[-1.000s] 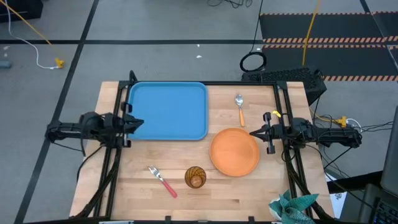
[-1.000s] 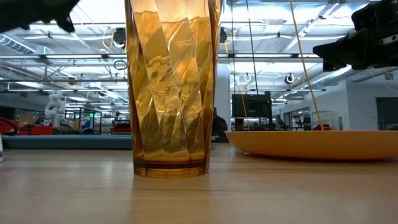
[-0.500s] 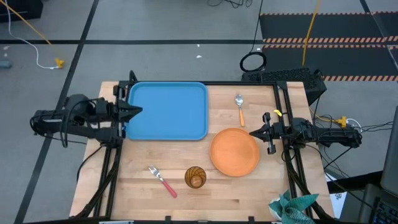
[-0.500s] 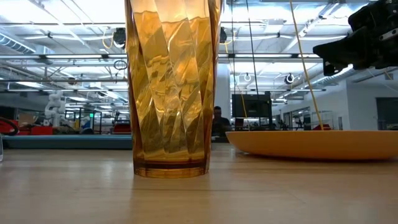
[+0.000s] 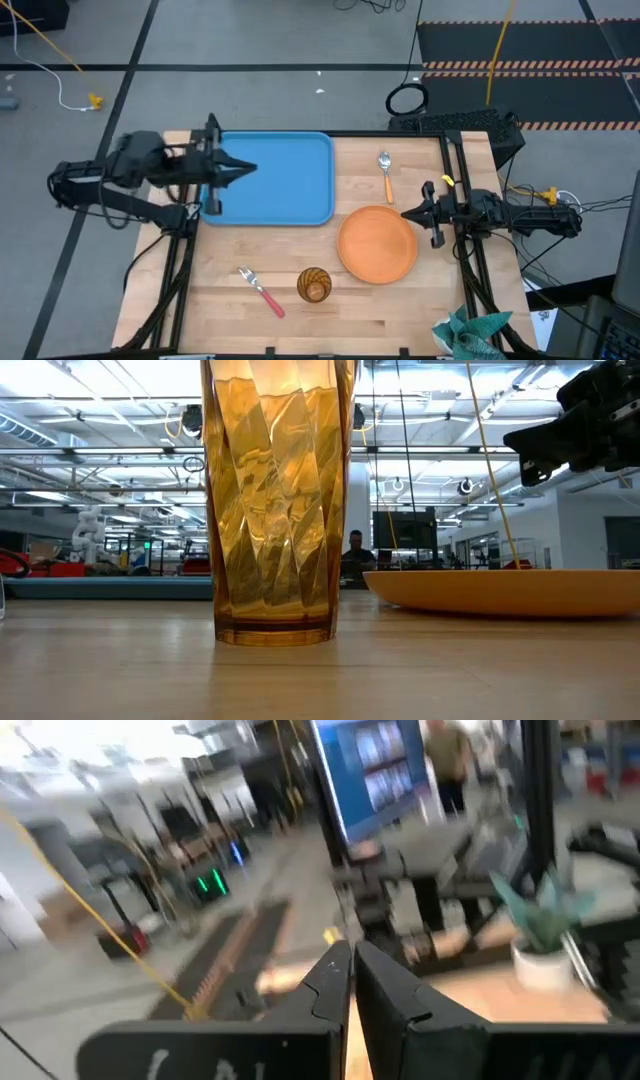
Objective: Pick and place plate/cup/fork/spoon on tray
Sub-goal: Put the brown transparent cup on the blue tray
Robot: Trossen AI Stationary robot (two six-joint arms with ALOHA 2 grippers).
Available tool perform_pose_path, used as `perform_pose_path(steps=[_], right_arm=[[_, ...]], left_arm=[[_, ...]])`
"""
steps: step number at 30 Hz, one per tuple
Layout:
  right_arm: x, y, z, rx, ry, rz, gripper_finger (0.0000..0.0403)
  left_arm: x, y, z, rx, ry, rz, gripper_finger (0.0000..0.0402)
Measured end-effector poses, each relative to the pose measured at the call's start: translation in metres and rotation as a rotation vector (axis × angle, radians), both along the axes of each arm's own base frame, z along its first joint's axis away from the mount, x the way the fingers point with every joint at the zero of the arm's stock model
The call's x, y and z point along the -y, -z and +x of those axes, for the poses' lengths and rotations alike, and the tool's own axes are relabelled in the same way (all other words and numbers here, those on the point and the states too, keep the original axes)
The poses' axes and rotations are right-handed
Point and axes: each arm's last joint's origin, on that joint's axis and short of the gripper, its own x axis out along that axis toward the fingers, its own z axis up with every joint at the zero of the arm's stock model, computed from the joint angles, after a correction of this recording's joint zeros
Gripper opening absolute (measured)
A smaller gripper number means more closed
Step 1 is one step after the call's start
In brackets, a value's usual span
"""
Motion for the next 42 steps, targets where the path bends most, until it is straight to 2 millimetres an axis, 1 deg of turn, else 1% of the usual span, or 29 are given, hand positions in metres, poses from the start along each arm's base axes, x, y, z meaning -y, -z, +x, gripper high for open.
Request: perform_pose_path(steps=[3, 5, 9, 12, 15, 20, 23, 29, 32, 35, 39, 42], right_arm=[[0.0, 0.0, 0.0, -0.012, -0.006, 0.185, 0.0], [0.0, 0.0, 0.0, -0.017, -0.007, 0.263, 0.0], [0.001, 0.0, 0.0, -0.015, 0.02, 0.285, 0.0], [0.001, -0.001, 0.0, -0.007, 0.021, 0.286, 0.0], [0.001, -0.003, 0.0, 0.014, 0.018, 0.284, 0.0], [0.002, -0.013, -0.001, 0.127, 0.028, 0.265, 0.0], [0.002, -0.016, -0.002, 0.16, 0.023, 0.265, 0.0], [0.002, -0.016, -0.001, 0.15, 0.021, 0.316, 0.0], [0.002, -0.015, 0.0, 0.143, 0.042, 0.319, 0.0], [0.002, -0.016, 0.002, 0.149, 0.049, 0.32, 0.0], [0.002, -0.017, 0.004, 0.152, 0.043, 0.319, 0.0], [0.002, -0.015, 0.007, 0.129, 0.045, 0.316, 0.0]], left_arm=[[0.004, 0.0, 0.02, -0.122, 0.027, -0.04, 0.0024], [0.007, 0.004, 0.034, -0.212, 0.034, -0.058, 0.0024], [0.019, 0.014, 0.058, -0.382, 0.066, -0.064, 0.0024], [0.031, 0.022, 0.072, -0.458, 0.095, -0.073, 0.0024], [0.044, 0.029, 0.08, -0.49, 0.132, -0.083, 0.0024], [0.072, 0.04, 0.088, -0.534, 0.213, -0.074, 0.0024], [0.092, 0.048, 0.093, -0.56, 0.262, -0.08, 0.0024], [0.135, 0.069, 0.104, -0.613, 0.358, -0.06, 0.0028], [0.156, 0.083, 0.112, -0.635, 0.389, -0.031, 0.005], [0.17, 0.097, 0.122, -0.643, 0.37, -0.012, 0.0086], [0.181, 0.119, 0.135, -0.692, 0.336, 0.003, 0.0134], [0.186, 0.134, 0.143, -0.736, 0.323, 0.008, 0.0162]])
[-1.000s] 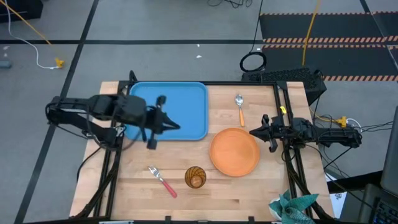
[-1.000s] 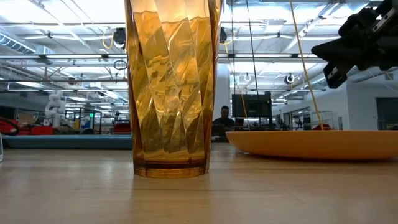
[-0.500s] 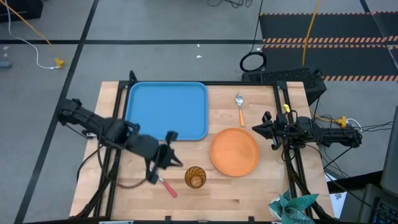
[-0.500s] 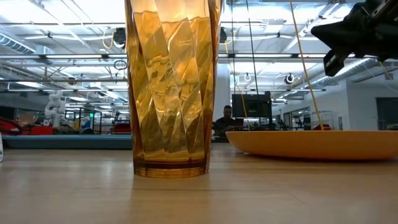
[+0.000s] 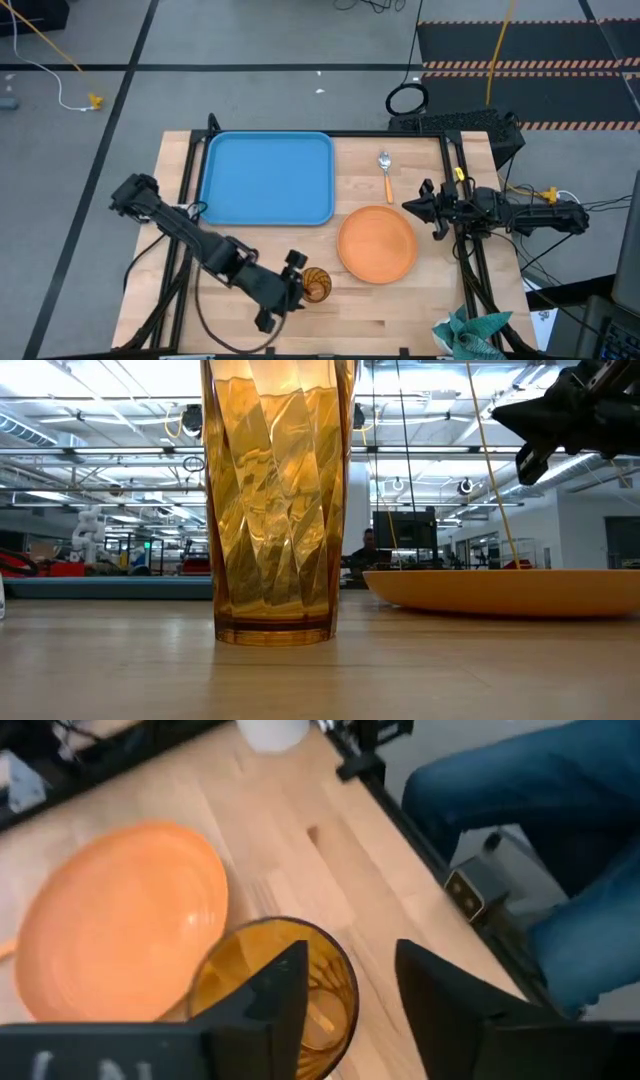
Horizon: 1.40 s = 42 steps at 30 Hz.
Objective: Pick and place plate/cup/fork/spoon on tray
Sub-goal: Put the brown transparent cup on the blue tray
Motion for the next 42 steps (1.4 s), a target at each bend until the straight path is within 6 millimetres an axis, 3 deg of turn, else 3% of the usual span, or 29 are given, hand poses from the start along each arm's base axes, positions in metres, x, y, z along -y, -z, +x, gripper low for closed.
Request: perform_pose_path(steps=[9, 27, 32, 39, 42], right_arm=[[0.0, 0.006, 0.009, -0.103, 0.004, -0.047, 0.0], [-0.01, -0.033, 0.034, -0.159, -0.064, -0.142, 0.0], [-0.015, -0.043, 0.039, -0.155, -0.097, -0.167, 0.0], [-0.023, -0.056, 0.042, -0.131, -0.118, -0.185, 0.0], [-0.027, -0.061, 0.043, -0.123, -0.11, -0.211, 0.0]], left_arm=[[0.007, 0.02, 0.007, -0.073, -0.042, -0.005, 0.0188], [0.009, 0.043, 0.01, -0.153, 0.03, 0.13, 0.0185], [0.003, 0.047, 0.011, -0.187, 0.037, 0.166, 0.0136], [-0.001, 0.048, 0.013, -0.181, 0.081, 0.207, 0.0027], [-0.004, 0.048, 0.015, -0.181, 0.08, 0.208, 0.0012]])
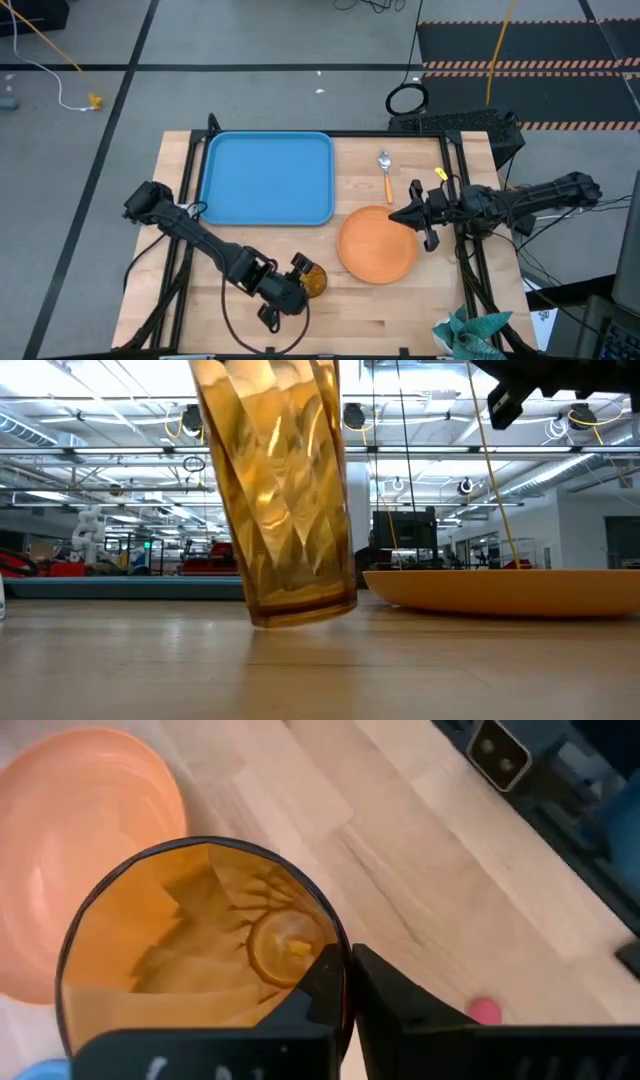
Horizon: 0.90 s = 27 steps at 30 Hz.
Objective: Pick and place plate/cup/fork/spoon on tray
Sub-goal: Put the brown transparent cup on the blue tray
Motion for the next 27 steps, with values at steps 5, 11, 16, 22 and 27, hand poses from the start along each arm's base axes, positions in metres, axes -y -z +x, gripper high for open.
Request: perform_pose_path(steps=[5, 11, 16, 22, 27], right_arm=[[-0.006, -0.011, 0.001, 0.025, -0.021, -0.031, 0.0], [-0.009, -0.022, 0.0, 0.04, 0.004, -0.098, 0.0], [-0.006, -0.028, 0.0, -0.004, 0.094, -0.198, 0.0], [-0.005, -0.041, -0.001, 0.023, 0.116, -0.289, 0.0], [-0.003, -0.047, -0.002, 0.029, 0.19, -0.347, 0.0]], left_arm=[[-0.007, -0.001, 0.003, 0.004, -0.02, 0.004, 0.0021], [-0.02, -0.026, -0.005, 0.057, -0.049, -0.026, 0.0013], [-0.04, -0.061, -0.025, 0.135, -0.094, -0.015, 0.0011], [-0.077, -0.097, -0.06, 0.196, -0.215, 0.083, 0.0013], [-0.112, -0.117, -0.09, 0.202, -0.34, 0.188, 0.0008]])
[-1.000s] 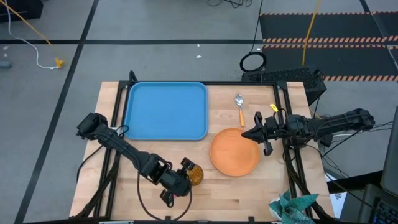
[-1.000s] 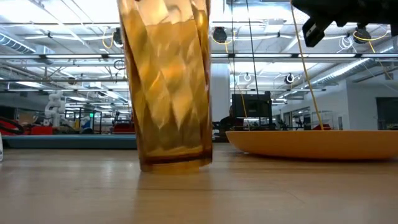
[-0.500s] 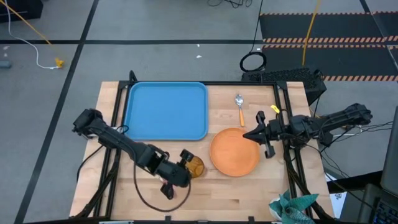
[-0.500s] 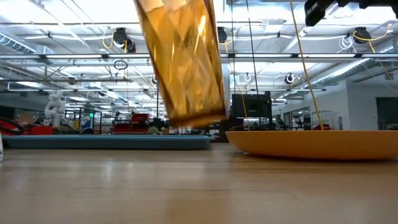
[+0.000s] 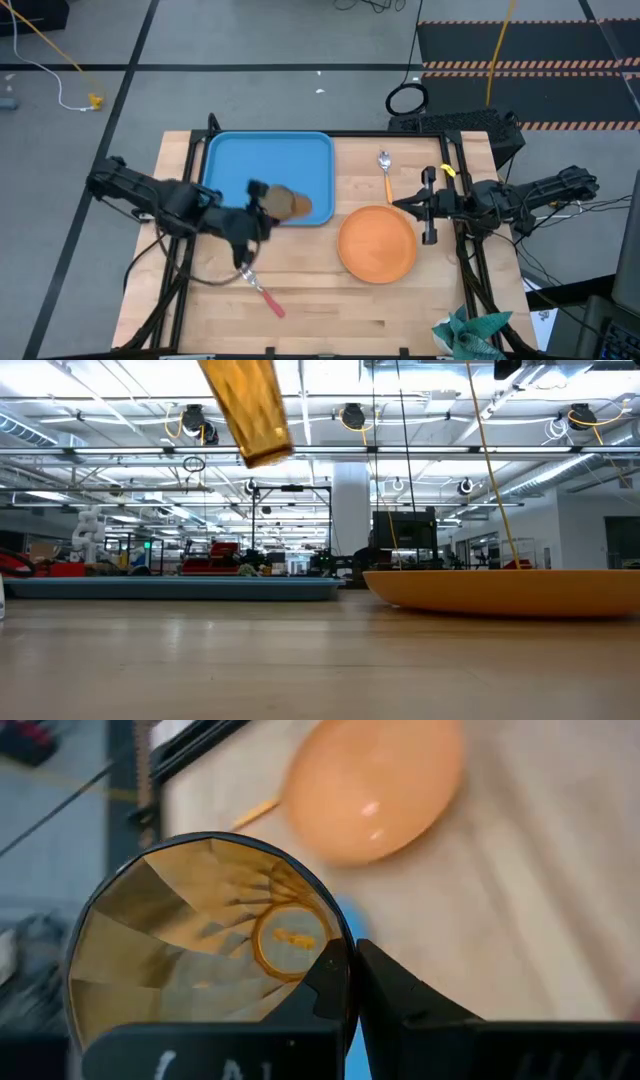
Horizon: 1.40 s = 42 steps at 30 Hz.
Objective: Pick and place plate/cup/fork/spoon on tray
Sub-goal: Put the brown transparent cup on the blue tray
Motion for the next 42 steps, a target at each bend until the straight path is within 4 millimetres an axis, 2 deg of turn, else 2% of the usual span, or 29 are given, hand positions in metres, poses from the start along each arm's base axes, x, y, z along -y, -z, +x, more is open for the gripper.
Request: perform_pose_path(steps=[5, 14, 22, 27, 33, 42], right_arm=[[0.002, 0.0, 0.0, -0.01, 0.086, -0.058, 0.0], [0.003, 0.001, 0.0, -0.013, 0.09, -0.058, 0.0], [0.002, 0.007, 0.0, -0.071, 0.081, -0.016, 0.0], [0.002, 0.008, 0.0, -0.084, 0.08, -0.006, 0.0], [0.002, 0.01, 0.0, -0.102, 0.08, -0.03, 0.0], [0.002, 0.01, 0.0, -0.103, 0.079, -0.033, 0.0]], left_arm=[[-0.036, -0.014, -0.027, 0.005, -0.183, 0.104, 0.0009], [-0.094, -0.028, -0.064, 0.016, -0.475, 0.126, 0.001], [-0.132, -0.027, -0.078, -0.036, -0.695, 0.13, 0.0009], [-0.155, -0.026, -0.087, -0.017, -0.879, 0.053, 0.0008], [-0.18, -0.006, -0.093, -0.023, -1.001, -0.104, 0.0009], [-0.218, 0.057, -0.095, -0.052, -1.072, -0.207, 0.0012]])
